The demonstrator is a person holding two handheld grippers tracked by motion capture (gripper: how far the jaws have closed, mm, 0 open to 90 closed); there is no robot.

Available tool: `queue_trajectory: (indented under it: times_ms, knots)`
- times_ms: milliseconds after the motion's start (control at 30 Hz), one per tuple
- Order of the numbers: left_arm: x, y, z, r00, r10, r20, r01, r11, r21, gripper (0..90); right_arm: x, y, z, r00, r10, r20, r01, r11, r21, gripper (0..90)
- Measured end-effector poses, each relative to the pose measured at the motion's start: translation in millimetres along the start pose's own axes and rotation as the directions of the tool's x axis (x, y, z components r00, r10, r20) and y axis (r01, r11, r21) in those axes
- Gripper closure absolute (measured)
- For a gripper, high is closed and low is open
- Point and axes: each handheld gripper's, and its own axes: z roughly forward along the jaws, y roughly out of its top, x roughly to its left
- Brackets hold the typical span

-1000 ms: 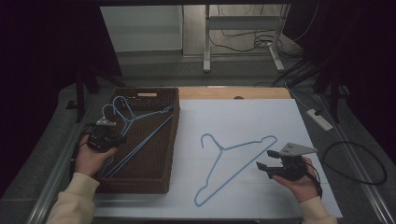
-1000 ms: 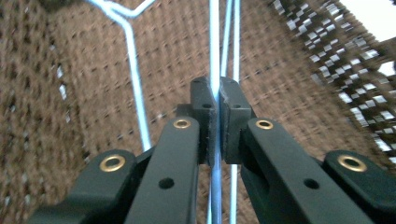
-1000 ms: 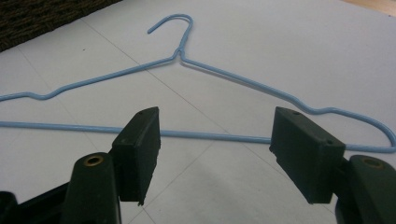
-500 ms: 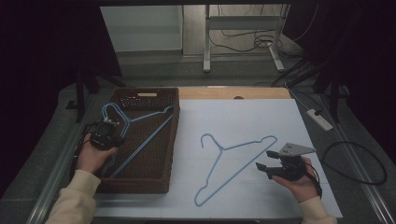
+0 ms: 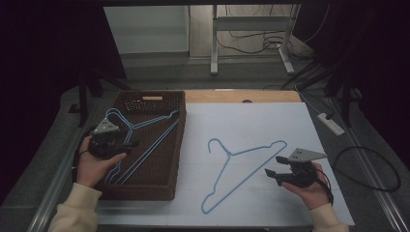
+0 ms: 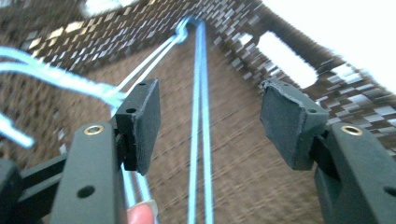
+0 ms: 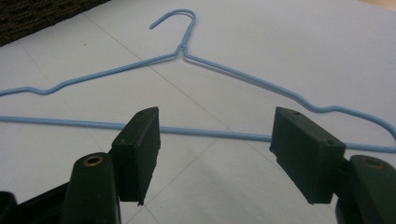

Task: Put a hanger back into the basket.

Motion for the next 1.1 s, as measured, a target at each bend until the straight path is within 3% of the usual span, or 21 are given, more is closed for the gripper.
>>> queue_trajectory:
  times_ms: [333, 600, 833, 1100]
  knots:
    - [-23.0, -2.2, -9.8, 0.9955, 0.004, 0.095, 0.003, 0.9972, -0.074, 35.6, -1.5, 1.0, -1.1, 1.0, 0.0, 0.002, 0.0, 0.9999, -0.01, 33.8]
    - [-43.8, -7.7, -9.8, 0.9857, 0.016, 0.168, 0.004, 0.9932, -0.117, 35.0, -0.2, 1.0, -2.6, 1.0, 0.002, 0.007, -0.002, 0.9999, -0.015, 33.5]
    - [-58.3, -12.5, -10.2, 0.9813, 0.041, 0.188, -0.019, 0.9924, -0.122, 34.5, 0.9, 0.8, -1.5, 0.9999, 0.004, 0.01, -0.004, 1.0, -0.008, 33.1]
    - [-61.3, -17.4, -7.2, 0.9798, 0.023, 0.199, 0.004, 0.991, -0.134, 34.4, 3.2, 1.1, 2.3, 0.9998, 0.012, 0.014, -0.012, 0.9999, 0.009, 32.9]
